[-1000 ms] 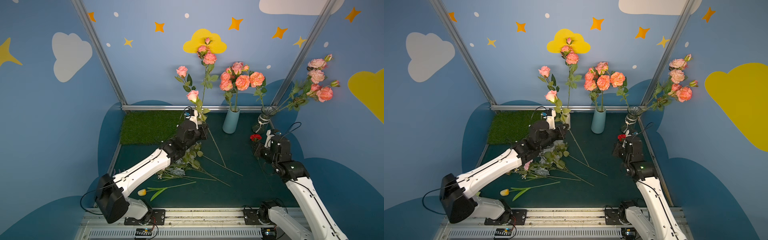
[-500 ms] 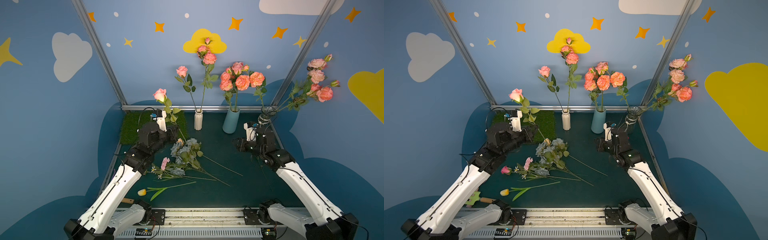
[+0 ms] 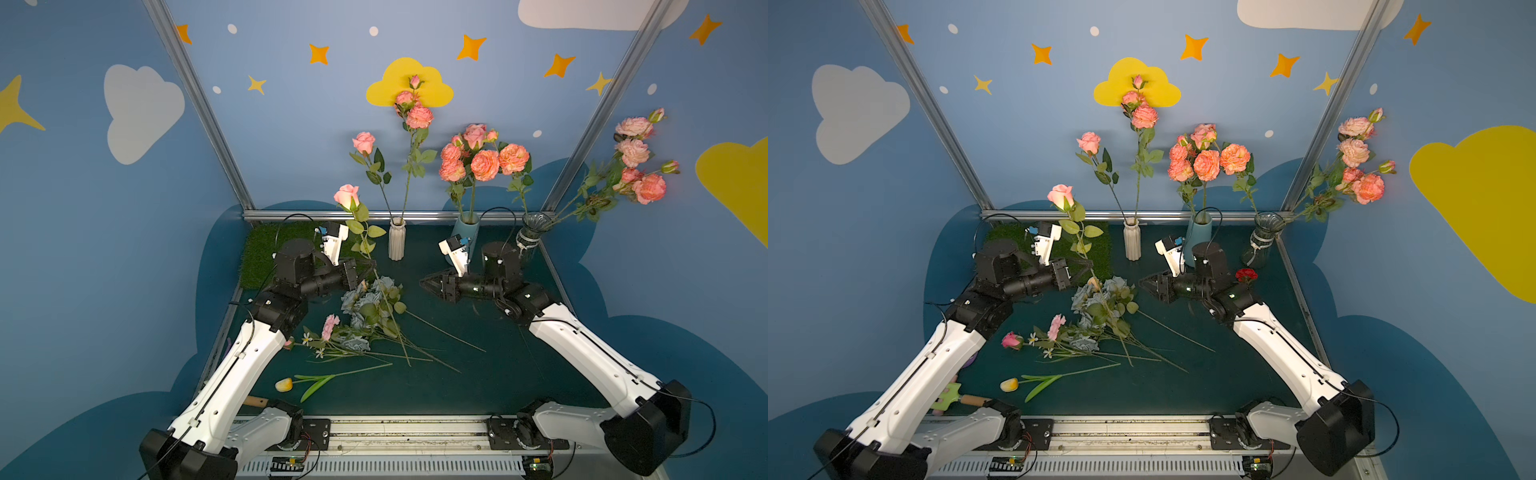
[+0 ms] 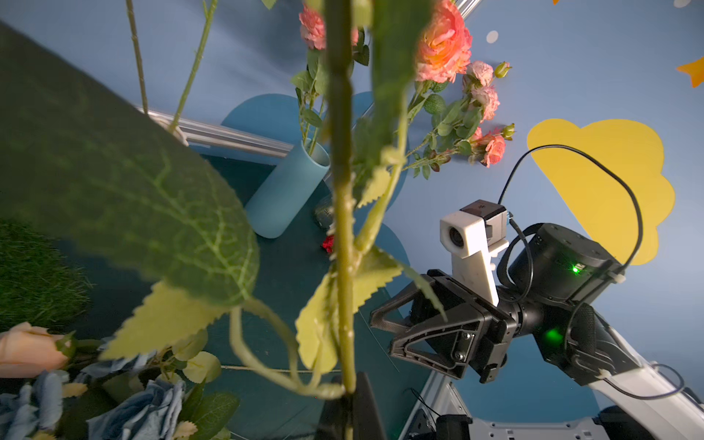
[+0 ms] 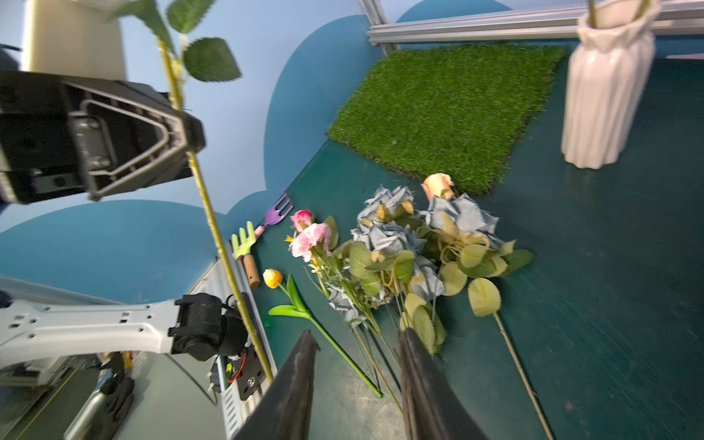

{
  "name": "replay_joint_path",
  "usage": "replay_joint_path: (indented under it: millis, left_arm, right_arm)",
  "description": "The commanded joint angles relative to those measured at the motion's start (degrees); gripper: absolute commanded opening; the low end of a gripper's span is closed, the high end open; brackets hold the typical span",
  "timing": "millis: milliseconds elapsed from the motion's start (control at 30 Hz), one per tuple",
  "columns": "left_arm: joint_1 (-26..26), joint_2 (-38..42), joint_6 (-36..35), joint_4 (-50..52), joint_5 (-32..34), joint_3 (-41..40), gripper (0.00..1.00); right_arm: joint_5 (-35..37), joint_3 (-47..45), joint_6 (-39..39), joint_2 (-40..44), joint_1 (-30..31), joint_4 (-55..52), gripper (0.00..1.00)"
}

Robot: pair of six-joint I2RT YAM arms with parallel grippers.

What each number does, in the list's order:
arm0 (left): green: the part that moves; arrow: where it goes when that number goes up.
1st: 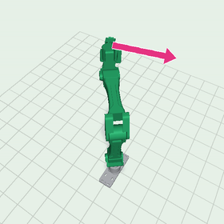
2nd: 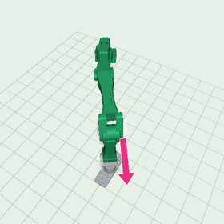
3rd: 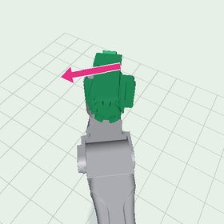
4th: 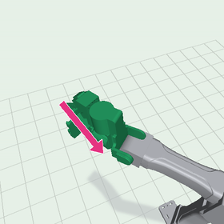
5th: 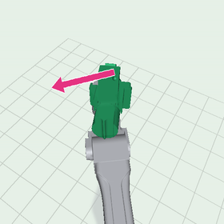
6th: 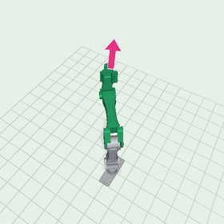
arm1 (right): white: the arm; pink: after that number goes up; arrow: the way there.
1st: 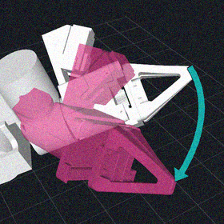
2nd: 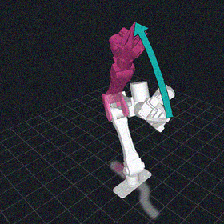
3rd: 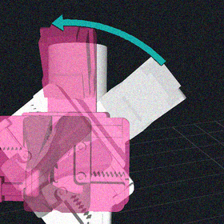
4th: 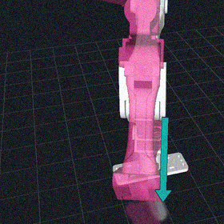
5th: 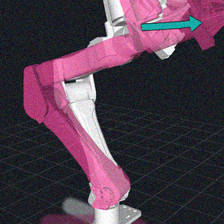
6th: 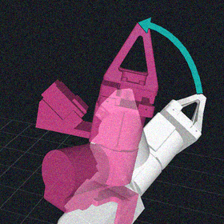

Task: Place the pink flowers into the vase
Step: Pick up the flower at the center of the board.

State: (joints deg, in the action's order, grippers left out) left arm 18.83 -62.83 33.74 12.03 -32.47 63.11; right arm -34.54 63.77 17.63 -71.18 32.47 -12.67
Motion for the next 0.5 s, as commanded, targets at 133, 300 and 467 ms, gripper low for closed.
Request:
replay_joint_path:
  millis: [133,300,467]
  left_arm:
    - [-0.12,-2.23,2.01,-4.05,-9.46,0.14,0.02]
    - [0.77,-4.83,3.08,-5.35,-12.94,0.83,0.02]
    - [2.3,-5.83,2.31,-4.36,-13.64,1.76,0.02]
  right_arm:
    - [-14.06,0.62,2.84,0.53,0.61,9.52,0.38]
    - [-18.16,0.14,5.13,-0.26,1.91,12.66,0.37]
    - [-20.12,-0.05,6.01,-1.07,3.88,14.47,0.36]
